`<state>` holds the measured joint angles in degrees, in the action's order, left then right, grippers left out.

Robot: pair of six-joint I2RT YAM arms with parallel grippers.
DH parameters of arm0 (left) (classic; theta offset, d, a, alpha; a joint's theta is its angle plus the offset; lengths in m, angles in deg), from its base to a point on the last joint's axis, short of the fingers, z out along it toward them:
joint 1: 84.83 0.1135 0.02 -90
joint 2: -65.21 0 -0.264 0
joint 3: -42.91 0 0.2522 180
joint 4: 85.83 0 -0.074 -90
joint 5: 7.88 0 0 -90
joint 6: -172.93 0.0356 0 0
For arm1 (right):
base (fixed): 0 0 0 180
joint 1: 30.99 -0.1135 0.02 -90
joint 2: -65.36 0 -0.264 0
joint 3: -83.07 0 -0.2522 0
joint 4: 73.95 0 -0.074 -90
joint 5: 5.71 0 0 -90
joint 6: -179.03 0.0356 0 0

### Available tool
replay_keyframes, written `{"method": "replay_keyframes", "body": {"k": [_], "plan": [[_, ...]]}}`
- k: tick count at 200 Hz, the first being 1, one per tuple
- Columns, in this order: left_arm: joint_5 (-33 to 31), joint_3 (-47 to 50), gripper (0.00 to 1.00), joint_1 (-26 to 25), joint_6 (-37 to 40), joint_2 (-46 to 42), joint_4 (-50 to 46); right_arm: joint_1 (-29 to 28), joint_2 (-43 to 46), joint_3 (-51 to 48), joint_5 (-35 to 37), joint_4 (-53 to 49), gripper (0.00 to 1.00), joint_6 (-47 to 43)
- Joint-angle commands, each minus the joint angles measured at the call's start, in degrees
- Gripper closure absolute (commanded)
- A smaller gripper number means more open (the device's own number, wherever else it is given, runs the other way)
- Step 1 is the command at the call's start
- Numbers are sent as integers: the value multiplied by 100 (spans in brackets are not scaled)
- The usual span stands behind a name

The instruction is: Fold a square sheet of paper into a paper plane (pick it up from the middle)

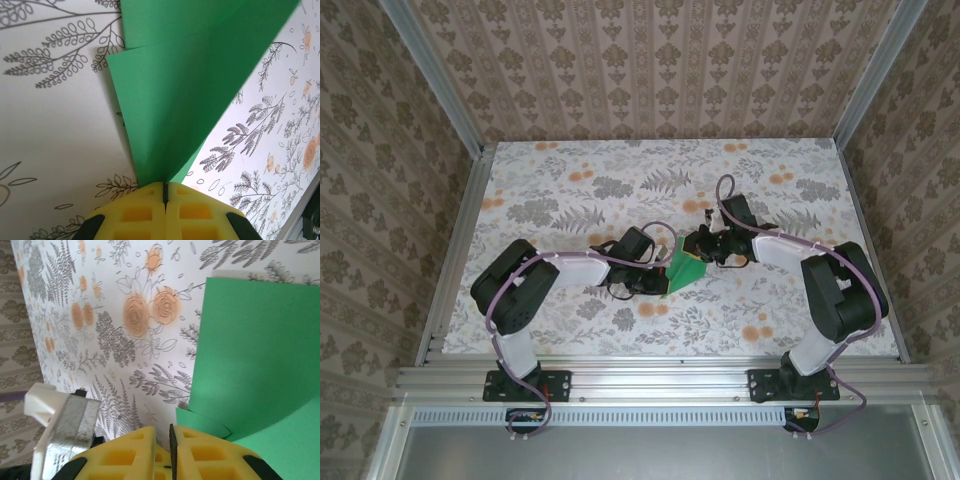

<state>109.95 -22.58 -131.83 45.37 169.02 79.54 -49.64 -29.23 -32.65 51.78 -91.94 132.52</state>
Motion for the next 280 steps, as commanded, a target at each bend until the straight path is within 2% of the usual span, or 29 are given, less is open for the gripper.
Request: {"method": "replay_keyframes", "body": {"k": [1, 41, 69, 106, 123, 160, 195, 270, 280], "plan": [[177, 84, 100, 86, -167, 164, 33, -71, 25, -79, -272, 32, 83, 46], [301, 177, 100, 172, -344, 162, 204, -178, -66, -123, -278, 9, 83, 21], [345, 156, 100, 183, -383, 150, 219, -91, 361, -154, -147, -219, 75, -183], [370, 179, 100, 205, -429, 105, 268, 37, 665, -128, -238, -757, 75, -519], [372, 182, 100, 201, -464, 104, 296, 33, 670, -338, -283, -582, 77, -459], [361, 212, 100, 203, -507, 89, 345, -109, 308, -469, -564, -140, 86, -231], [319, 222, 100, 201, -454, 34, 295, -209, -131, -362, -676, 386, 86, 50], [161, 204, 100, 169, -335, -48, 168, -239, -774, -69, -645, 664, 87, 148], [56, 190, 97, 148, -304, -101, 90, -235, -846, -50, -617, 647, 87, 135]]}}
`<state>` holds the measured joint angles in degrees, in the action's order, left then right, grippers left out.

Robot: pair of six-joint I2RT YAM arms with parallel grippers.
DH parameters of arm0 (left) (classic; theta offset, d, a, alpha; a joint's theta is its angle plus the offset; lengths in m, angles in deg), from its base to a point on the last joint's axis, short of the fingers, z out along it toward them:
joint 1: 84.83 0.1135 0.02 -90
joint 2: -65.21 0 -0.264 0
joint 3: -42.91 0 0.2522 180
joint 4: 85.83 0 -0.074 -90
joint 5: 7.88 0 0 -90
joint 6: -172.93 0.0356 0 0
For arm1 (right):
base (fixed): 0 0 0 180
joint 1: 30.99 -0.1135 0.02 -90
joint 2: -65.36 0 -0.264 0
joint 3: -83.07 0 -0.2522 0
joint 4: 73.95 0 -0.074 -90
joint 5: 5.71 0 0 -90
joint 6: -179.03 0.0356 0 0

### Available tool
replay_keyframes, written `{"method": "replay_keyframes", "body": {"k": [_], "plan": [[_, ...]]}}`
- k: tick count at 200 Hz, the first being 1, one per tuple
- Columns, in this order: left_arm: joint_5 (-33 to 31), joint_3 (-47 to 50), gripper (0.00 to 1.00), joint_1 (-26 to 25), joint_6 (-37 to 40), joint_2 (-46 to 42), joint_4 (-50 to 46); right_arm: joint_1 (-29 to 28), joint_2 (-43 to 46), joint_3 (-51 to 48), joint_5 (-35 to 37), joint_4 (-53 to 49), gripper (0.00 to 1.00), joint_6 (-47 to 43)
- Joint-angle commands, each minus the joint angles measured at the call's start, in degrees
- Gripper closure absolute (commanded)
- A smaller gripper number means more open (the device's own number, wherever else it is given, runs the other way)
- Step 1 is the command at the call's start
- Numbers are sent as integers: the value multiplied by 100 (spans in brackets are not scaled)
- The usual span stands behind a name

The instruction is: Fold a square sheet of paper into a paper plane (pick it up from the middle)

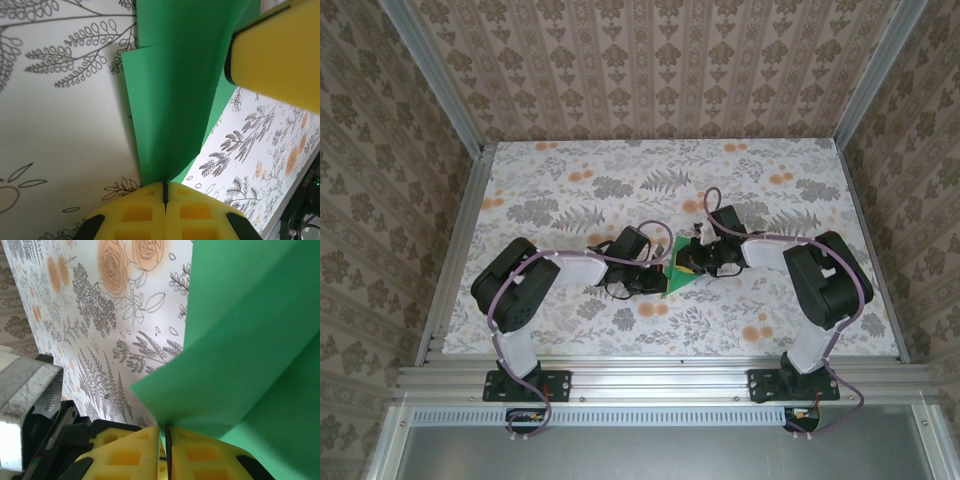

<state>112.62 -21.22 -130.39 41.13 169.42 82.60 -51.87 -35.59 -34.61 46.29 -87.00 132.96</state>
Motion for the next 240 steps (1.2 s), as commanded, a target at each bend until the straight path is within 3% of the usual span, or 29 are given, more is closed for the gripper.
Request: {"method": "replay_keyframes", "body": {"k": [1, 47, 79, 141, 240], "plan": [[-220, 58, 96, 4, 124, -143, -222, -17, -213, 150, -68, 151, 87, 91], [-548, 10, 83, -58, 286, -282, -560, -13, -410, 235, 0, 132, 87, 57], [-773, -43, 82, -91, 380, -308, -770, -17, -469, 268, 38, 79, 87, 16], [-567, 180, 100, 12, 179, -203, -334, -17, -385, 348, 29, -75, 85, -61], [-243, 355, 100, 234, -195, -181, -6, -90, -652, 483, -432, 191, 83, 37]]}}
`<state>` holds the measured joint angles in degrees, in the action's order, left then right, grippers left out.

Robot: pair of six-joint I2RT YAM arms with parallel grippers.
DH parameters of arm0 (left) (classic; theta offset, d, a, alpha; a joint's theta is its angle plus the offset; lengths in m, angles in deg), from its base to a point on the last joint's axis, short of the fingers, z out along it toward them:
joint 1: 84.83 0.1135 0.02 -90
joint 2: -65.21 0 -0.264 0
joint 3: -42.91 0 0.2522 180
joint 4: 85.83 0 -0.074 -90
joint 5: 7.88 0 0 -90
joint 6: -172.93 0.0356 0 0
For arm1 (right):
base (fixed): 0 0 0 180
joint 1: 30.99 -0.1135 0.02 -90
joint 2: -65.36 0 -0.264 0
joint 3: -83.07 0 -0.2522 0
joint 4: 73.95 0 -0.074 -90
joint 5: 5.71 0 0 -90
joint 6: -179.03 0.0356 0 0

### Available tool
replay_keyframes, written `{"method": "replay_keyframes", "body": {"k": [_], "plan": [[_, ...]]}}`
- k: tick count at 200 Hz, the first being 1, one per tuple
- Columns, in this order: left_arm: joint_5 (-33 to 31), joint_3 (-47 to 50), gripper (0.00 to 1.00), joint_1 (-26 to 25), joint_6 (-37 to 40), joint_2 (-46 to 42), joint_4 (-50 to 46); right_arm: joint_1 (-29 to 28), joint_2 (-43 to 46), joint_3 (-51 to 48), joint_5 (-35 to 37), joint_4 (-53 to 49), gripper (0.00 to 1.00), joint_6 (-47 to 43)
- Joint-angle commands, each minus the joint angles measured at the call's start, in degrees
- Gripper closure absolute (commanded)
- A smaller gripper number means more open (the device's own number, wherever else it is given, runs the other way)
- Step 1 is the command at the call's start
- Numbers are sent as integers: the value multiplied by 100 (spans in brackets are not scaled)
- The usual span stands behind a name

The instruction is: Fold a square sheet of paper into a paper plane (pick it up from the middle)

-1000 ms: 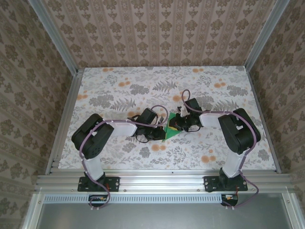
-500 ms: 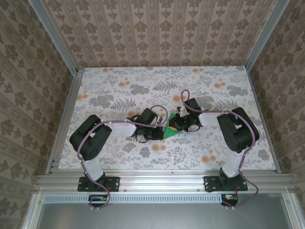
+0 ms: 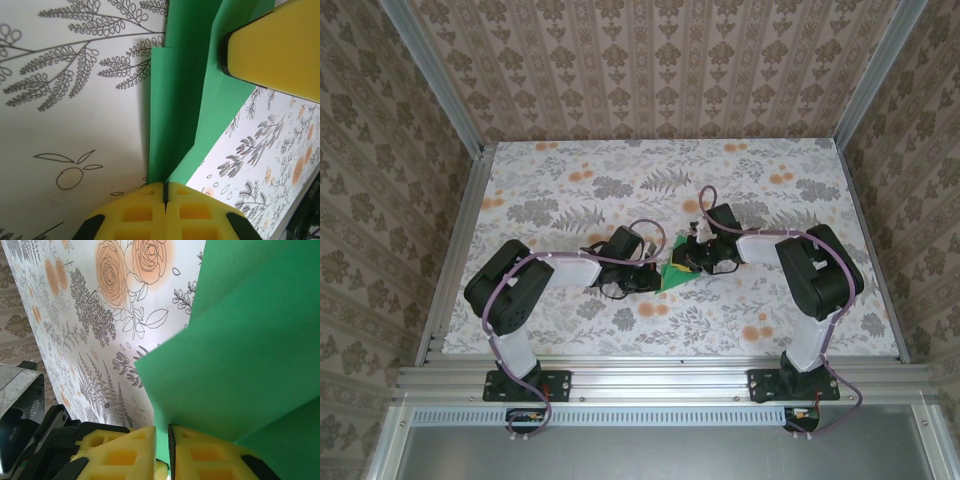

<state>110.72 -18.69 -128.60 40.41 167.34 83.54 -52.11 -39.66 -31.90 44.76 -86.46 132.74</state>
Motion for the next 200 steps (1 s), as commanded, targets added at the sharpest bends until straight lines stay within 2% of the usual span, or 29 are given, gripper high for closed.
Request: {"method": "replay_keyframes", "body": {"k": [1, 66, 116, 122, 154, 200], "plan": [[-55, 100, 100, 53, -124, 27, -97, -67, -251, 219, -290, 137, 83, 59], [-74, 90, 100, 52, -164, 27, -174, -85, -559, 496, 610, -566, 85, -172], [-202, 144, 99, 40, -86, -145, -315, -92, -837, 624, 594, -855, 85, -403], [-276, 117, 97, 29, -50, -208, -421, -95, -822, 622, 568, -869, 85, -419], [-793, -90, 71, 26, 213, -423, -976, -93, -689, 657, 451, -949, 85, -467], [-707, -596, 58, 54, 441, -62, -1104, -94, -643, 671, 360, -891, 85, -425]]}}
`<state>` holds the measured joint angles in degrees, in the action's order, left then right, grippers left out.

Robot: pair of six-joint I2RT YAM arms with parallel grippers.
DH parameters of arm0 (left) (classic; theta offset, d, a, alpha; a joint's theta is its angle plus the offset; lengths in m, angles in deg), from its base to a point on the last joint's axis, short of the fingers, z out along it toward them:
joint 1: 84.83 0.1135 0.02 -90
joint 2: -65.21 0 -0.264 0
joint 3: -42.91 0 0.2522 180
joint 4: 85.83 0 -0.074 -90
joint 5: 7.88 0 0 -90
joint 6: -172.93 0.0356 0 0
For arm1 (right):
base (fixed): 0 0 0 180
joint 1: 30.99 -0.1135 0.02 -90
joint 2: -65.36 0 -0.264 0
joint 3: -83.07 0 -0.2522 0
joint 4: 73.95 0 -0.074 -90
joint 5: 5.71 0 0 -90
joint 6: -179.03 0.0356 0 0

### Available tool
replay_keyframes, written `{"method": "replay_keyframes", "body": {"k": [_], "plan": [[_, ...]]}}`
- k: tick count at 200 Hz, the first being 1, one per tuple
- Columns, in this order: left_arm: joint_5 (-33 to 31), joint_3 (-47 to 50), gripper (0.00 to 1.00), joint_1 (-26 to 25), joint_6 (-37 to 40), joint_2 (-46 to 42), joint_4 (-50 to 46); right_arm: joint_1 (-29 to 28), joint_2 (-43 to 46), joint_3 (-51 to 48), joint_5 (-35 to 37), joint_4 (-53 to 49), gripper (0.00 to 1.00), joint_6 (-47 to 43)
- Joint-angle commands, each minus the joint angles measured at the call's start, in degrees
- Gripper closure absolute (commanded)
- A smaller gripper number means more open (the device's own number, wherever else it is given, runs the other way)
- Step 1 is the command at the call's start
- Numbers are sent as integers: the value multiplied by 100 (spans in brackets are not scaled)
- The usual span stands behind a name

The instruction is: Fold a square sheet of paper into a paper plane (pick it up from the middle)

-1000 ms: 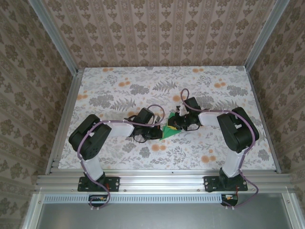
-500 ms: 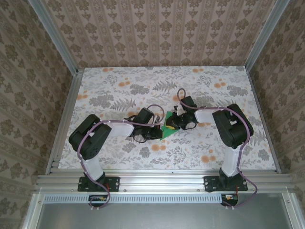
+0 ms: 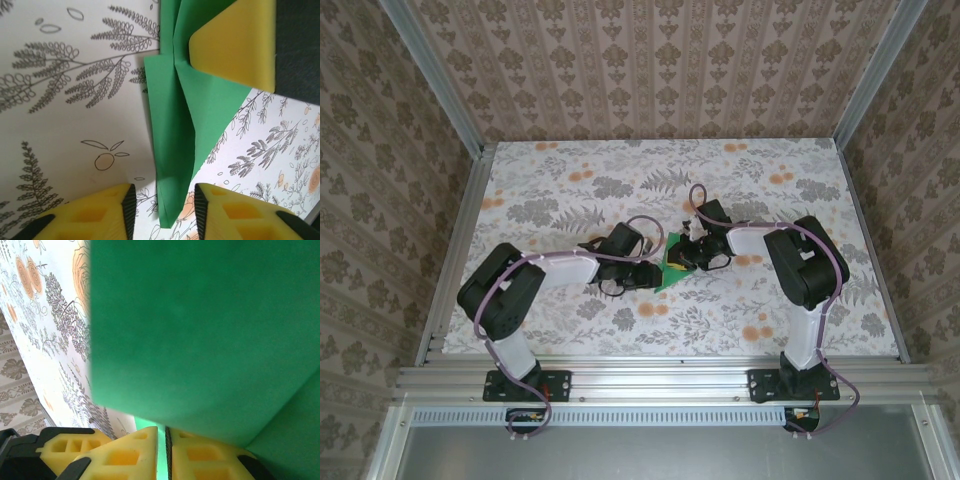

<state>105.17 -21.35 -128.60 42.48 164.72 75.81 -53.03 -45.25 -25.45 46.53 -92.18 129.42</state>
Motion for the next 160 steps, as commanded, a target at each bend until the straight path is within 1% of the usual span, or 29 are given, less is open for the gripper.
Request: {"method": "replay_keyframes", "body": {"k": [1, 20, 45, 74, 92, 112, 136, 148, 160], "plan": [[-152, -342, 58, 58, 236, 209, -335, -6, -88, 24, 182, -314, 85, -88], [-72, -520, 57, 62, 283, 413, -380, -2, -93, 1, 146, -259, 85, -44], [-117, -709, 56, 65, 330, 656, -513, -4, -77, -6, 62, -199, 84, -13], [-98, -893, 58, 53, 382, 864, -586, -2, -7, -3, 5, -203, 84, -13], [-58, -927, 63, 57, 398, 928, -590, -2, 18, 2, -38, -184, 84, 11], [-24, -957, 77, 44, 452, 966, -653, -2, 31, 17, -81, -145, 82, 44], [-2, -980, 85, 28, 529, 967, -726, -6, 57, 49, -109, -145, 82, 73], [-26, -983, 85, 10, 525, 933, -740, -6, 60, 47, -101, -157, 82, 75], [-79, -984, 80, -4, 498, 868, -757, -2, 58, 39, -82, -179, 82, 68]]}}
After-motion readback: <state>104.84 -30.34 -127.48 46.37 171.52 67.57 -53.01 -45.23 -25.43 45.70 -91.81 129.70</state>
